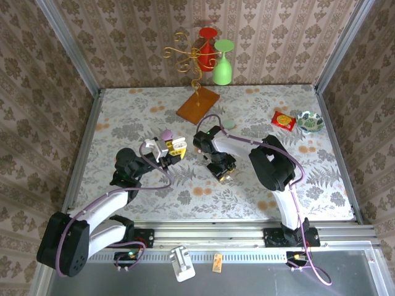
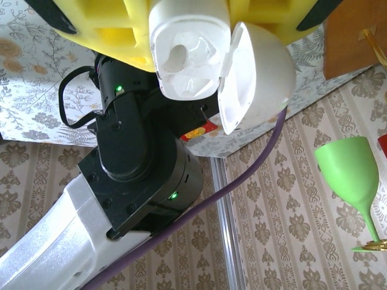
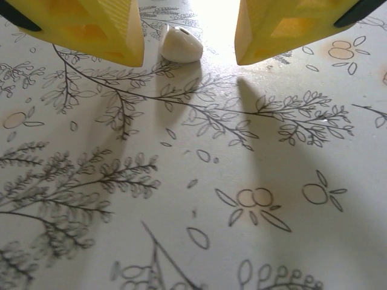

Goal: Insert the wireless bluetooth earbuds into the charging case

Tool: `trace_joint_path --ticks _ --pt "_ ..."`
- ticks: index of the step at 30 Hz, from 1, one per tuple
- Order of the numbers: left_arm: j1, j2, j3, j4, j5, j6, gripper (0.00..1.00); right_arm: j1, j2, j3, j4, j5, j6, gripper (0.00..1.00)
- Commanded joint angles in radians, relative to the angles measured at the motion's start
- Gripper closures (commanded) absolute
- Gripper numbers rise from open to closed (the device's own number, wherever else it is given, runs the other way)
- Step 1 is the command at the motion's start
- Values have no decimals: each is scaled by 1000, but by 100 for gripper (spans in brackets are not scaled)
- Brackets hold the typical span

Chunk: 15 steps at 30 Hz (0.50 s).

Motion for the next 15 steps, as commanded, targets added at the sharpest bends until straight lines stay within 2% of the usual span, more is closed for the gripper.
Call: trace_joint_path --ticks 1,15 --pt "8 0 7 7 11 21 100 9 42 44 -96 49 -9 55" --pt "9 -2 8 5 14 21 100 7 70 26 -114 65 -49 61"
